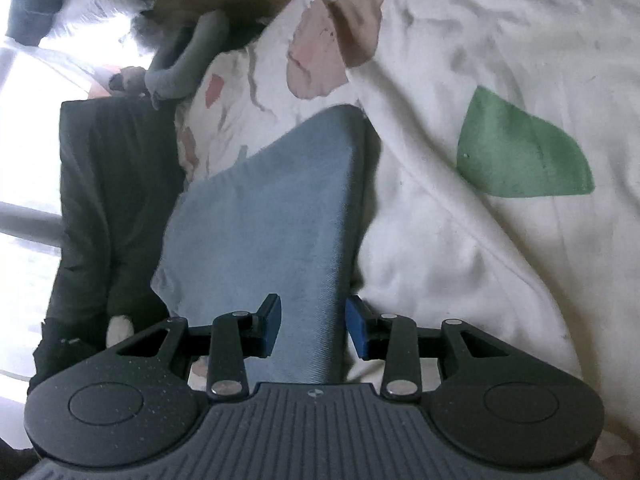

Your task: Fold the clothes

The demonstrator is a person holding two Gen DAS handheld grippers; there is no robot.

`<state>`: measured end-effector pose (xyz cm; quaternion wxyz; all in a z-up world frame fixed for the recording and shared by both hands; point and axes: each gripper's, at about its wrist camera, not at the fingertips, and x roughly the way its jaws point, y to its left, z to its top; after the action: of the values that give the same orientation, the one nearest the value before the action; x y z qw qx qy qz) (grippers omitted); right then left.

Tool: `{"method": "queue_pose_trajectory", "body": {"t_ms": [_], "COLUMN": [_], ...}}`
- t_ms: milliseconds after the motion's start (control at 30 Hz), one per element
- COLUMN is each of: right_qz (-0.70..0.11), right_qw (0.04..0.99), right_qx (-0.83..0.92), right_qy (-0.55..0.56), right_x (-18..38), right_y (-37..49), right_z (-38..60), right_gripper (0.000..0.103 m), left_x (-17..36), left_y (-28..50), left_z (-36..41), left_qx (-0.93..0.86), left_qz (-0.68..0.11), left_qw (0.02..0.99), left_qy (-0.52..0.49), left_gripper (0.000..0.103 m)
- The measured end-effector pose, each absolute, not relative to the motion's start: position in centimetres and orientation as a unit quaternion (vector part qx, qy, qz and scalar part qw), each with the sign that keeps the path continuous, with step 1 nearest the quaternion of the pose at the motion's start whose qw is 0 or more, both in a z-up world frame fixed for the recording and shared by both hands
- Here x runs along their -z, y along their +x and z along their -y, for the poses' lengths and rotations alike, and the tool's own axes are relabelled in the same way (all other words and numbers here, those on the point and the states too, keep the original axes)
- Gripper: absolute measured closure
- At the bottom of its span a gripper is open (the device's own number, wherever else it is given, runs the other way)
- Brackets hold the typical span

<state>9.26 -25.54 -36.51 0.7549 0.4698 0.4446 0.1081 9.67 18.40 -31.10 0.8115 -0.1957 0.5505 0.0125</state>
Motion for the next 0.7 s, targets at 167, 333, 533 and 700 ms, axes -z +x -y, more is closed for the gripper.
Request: {"method": "queue_pose_trajectory", "body": {"t_ms": [167, 333, 533, 700], "right_qz": [-0.445, -0.432, -0.421, -0.425], "right_qw": [0.737, 0.734, 0.718, 0.720], "right_qx": [-0.108, -0.126, -0.134, -0.137], "right_qy": [0.497, 0.509, 0.538, 0.530], "right_x": [37.7, 37.7, 38.6, 39.0], "right_y": [9.5, 9.2, 9.5, 10.9], "right_z": [25.0, 24.8, 25.0, 23.9], "right_gripper": [0.061, 0.062, 0.061, 0.061], "left_x": [32.3, 33.0, 33.8, 34.0], "left_y": [9.6, 8.8, 7.8, 8.0], "left_z": [-19.2, -19.5, -19.8, -20.0], "left_qx": [-0.034, -0.050, -0.064, -0.064], "left_qz": [-0.539, -0.532, -0.522, -0.520], "left_qw": [0.804, 0.799, 0.794, 0.794], "left_qy": [-0.248, -0.274, -0.306, -0.310], "left_gripper": [0.028, 0.030, 0.037, 0.040]}}
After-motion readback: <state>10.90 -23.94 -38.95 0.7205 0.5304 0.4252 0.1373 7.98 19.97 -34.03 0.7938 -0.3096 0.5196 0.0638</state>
